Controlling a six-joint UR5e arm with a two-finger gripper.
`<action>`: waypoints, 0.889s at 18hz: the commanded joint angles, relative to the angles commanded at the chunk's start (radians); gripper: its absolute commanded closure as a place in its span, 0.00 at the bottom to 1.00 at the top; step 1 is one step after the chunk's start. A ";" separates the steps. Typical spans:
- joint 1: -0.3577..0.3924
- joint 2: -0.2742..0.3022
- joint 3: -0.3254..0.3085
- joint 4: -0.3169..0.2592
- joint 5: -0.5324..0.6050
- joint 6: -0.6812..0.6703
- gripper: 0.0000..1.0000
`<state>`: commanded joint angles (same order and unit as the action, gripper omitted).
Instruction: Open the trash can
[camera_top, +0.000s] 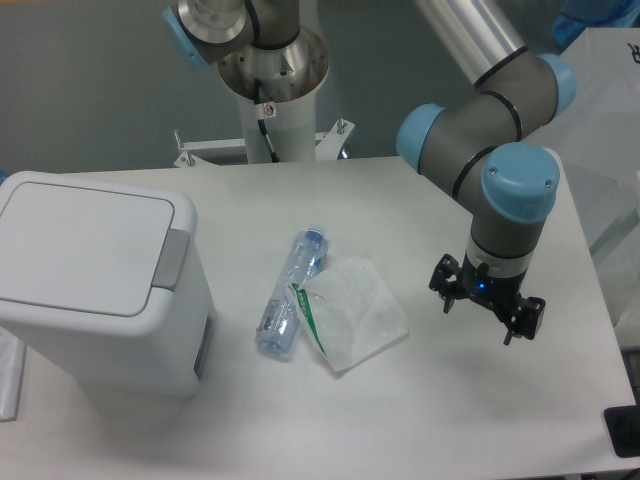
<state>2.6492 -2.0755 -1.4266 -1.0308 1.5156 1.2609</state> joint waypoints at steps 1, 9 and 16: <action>0.000 0.000 0.000 0.000 0.000 0.000 0.00; -0.003 0.003 0.000 0.006 0.000 -0.015 0.00; -0.017 0.021 -0.017 0.006 -0.026 -0.122 0.00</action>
<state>2.6324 -2.0540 -1.4434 -1.0247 1.4895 1.1386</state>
